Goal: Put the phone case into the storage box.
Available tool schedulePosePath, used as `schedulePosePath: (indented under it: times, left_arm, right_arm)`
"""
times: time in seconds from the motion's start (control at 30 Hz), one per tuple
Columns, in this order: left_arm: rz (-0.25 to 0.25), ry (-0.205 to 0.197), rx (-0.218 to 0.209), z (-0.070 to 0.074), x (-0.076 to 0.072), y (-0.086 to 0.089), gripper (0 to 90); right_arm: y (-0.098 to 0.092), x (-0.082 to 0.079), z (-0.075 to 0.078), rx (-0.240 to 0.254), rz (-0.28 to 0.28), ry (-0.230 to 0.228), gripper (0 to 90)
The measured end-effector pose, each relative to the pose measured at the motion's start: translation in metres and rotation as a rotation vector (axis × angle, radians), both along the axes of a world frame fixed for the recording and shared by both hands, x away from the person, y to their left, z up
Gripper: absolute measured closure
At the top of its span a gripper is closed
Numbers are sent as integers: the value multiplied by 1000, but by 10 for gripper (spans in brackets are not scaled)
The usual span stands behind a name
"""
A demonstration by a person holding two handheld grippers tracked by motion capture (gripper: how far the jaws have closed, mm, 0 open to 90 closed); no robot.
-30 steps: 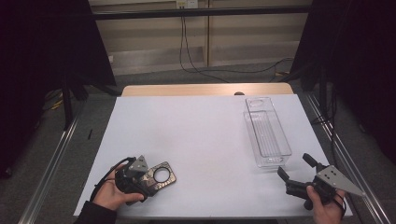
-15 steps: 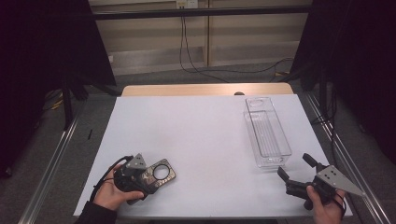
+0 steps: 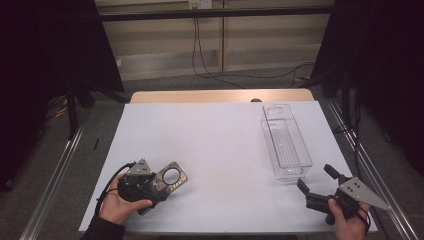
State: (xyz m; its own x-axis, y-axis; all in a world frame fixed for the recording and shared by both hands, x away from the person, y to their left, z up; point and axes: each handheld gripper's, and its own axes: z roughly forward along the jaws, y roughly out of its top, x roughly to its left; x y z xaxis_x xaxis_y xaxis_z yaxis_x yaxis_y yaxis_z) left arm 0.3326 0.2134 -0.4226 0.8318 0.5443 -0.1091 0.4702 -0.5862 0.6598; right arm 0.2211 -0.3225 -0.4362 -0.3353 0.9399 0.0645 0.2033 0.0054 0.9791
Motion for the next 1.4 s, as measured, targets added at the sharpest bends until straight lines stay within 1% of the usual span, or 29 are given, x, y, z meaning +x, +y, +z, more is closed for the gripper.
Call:
schedulePosePath:
  times: [0.07, 0.1, 0.13, 0.17, 0.2, 0.27, 0.37, 0.4, 0.43, 0.47, 0.5, 0.57, 0.6, 0.63, 0.7, 0.73, 0.77, 0.87, 0.9, 0.97, 1.1, 1.17, 1.23, 1.27, 1.33, 1.4]
  left_arm:
    - [16, -29, -3, 3, 0, 1, 125]
    - [22, -38, -11, 4, 0, 2, 125]
    - [32, -46, -20, 6, 0, 2, 125]
    - [38, -50, -19, 7, 0, 3, 125]
    - [47, -57, -32, 8, 0, 3, 125]
    - [46, -61, -42, 9, 0, 4, 125]
    - [58, -89, -52, 10, 0, 4, 125]
    - [53, -96, -55, 11, 0, 4, 125]
    - [40, -93, -63, 11, 1, 3, 125]
    - [36, -118, -72, 10, 0, 2, 125]
    - [23, -135, -73, 10, 0, 1, 124]
    - [25, -149, -80, 9, -2, -1, 124]
    - [27, -171, -84, 9, -2, -1, 125]
    - [26, -174, -93, 10, -3, -2, 124]
    - [32, -179, -127, 11, -3, -2, 125]
    - [26, -185, -126, 11, -3, -2, 125]
    - [28, -185, -140, 11, -3, -2, 125]
    - [13, -217, -158, 11, -4, -4, 124]
    - [19, -224, -172, 12, -4, -5, 124]
    - [14, -227, -188, 13, -4, -7, 124]
    - [-3, -255, -206, 14, -4, -11, 124]
    - [-2, -254, -227, 14, -4, -14, 125]
    - [-7, -254, -234, 16, -2, -16, 124]
    - [1, -254, -243, 16, -2, -19, 124]
    - [1, -270, -255, 19, -1, -22, 124]
    - [3, -282, -272, 21, -1, -28, 124]
  right_arm:
    - [0, 0, 0, -1, 1, -1, 0]
    - [0, 0, 0, 0, 0, 0, 0]
    - [0, 0, 0, 0, 0, 0, 0]
    - [0, 0, 0, 0, 0, 0, 0]
    - [0, 0, 0, 0, 0, 0, 0]
    - [0, 0, 0, -1, 0, -1, 0]
    - [0, 0, 0, -1, 0, 0, 0]
    - [0, 0, 0, -1, 1, -1, 0]
    - [0, 0, 0, -1, 1, 0, 0]
    - [0, 0, 0, -1, 0, -1, 0]
    - [0, 0, 0, -1, 0, -1, 0]
    - [0, 0, 0, -1, 0, -1, 0]
    - [0, 0, 0, -1, 0, 0, 0]
    - [0, 0, 0, 0, 0, 0, 0]
    - [0, 0, 0, -1, 0, -1, 0]
    - [0, 0, 0, -1, 1, 0, 0]
    - [0, 0, 0, -2, 2, -1, 0]
    - [0, 0, 0, -2, 5, -1, 0]
    - [0, 0, 0, 0, 5, -1, 0]
    - [1, 0, 0, 2, 6, -1, 0]
    - [1, 0, 0, 2, 8, -3, 0]
    - [0, 0, 0, 1, 9, -2, 0]
    - [0, 0, 0, 0, 11, 1, 0]
    - [0, 0, 0, 0, 15, 0, 0]
    - [1, 0, 1, 6, 17, -6, 0]
    - [0, 1, 1, 1, 22, -10, 0]
